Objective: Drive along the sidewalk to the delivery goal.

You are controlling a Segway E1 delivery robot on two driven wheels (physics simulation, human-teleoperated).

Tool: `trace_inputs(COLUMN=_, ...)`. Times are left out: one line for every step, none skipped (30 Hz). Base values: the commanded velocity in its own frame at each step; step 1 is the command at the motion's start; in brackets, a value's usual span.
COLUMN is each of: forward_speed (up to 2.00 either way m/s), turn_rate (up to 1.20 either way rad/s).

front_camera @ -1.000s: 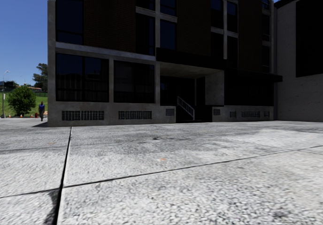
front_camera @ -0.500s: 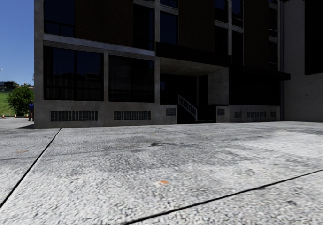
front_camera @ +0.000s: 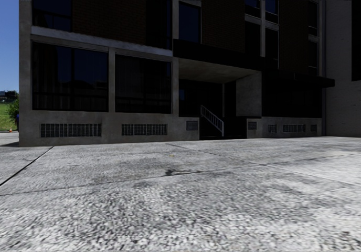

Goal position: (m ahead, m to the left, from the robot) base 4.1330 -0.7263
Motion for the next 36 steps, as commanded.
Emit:
trace_inputs(forward_speed=2.0, turn_rate=0.0)
trace_inputs(forward_speed=2.0, turn_rate=0.0)
trace_inputs(forward_speed=2.0, turn_rate=0.0)
trace_inputs(forward_speed=2.0, turn_rate=0.0)
trace_inputs(forward_speed=2.0, turn_rate=0.0)
trace_inputs(forward_speed=2.0, turn_rate=0.0)
trace_inputs(forward_speed=2.0, turn_rate=0.0)
trace_inputs(forward_speed=2.0, turn_rate=0.0)
trace_inputs(forward_speed=2.0, turn_rate=0.0)
trace_inputs(forward_speed=2.0, turn_rate=0.0)
trace_inputs(forward_speed=2.0, turn_rate=0.0)
trace_inputs(forward_speed=2.0, turn_rate=0.0)
trace_inputs(forward_speed=2.0, turn_rate=0.0)
trace_inputs(forward_speed=2.0, turn_rate=0.0)
trace_inputs(forward_speed=2.0, turn_rate=0.0)
trace_inputs(forward_speed=2.0, turn_rate=0.0)
trace_inputs(forward_speed=2.0, turn_rate=0.0)
trace_inputs(forward_speed=2.0, turn_rate=-0.03)
trace_inputs(forward_speed=2.0, turn_rate=-0.03)
trace_inputs(forward_speed=2.0, turn_rate=-0.08)
trace_inputs(forward_speed=2.0, turn_rate=-0.15)
trace_inputs(forward_speed=2.0, turn_rate=-0.2)
trace_inputs(forward_speed=2.0, turn_rate=-0.22)
trace_inputs(forward_speed=2.0, turn_rate=-0.23)
trace_inputs(forward_speed=2.0, turn_rate=-0.23)
trace_inputs(forward_speed=2.0, turn_rate=-0.23)
trace_inputs(forward_speed=2.0, turn_rate=-0.23)
trace_inputs(forward_speed=2.0, turn_rate=-0.23)
trace_inputs(forward_speed=2.0, turn_rate=-0.23)
trace_inputs(forward_speed=2.0, turn_rate=-0.23)
trace_inputs(forward_speed=2.0, turn_rate=-0.23)
trace_inputs(forward_speed=2.0, turn_rate=-0.23)
trace_inputs(forward_speed=2.0, turn_rate=-0.23)
trace_inputs(forward_speed=2.0, turn_rate=-0.23)
trace_inputs(forward_speed=2.0, turn_rate=-0.23)
trace_inputs(forward_speed=2.0, turn_rate=-0.23)
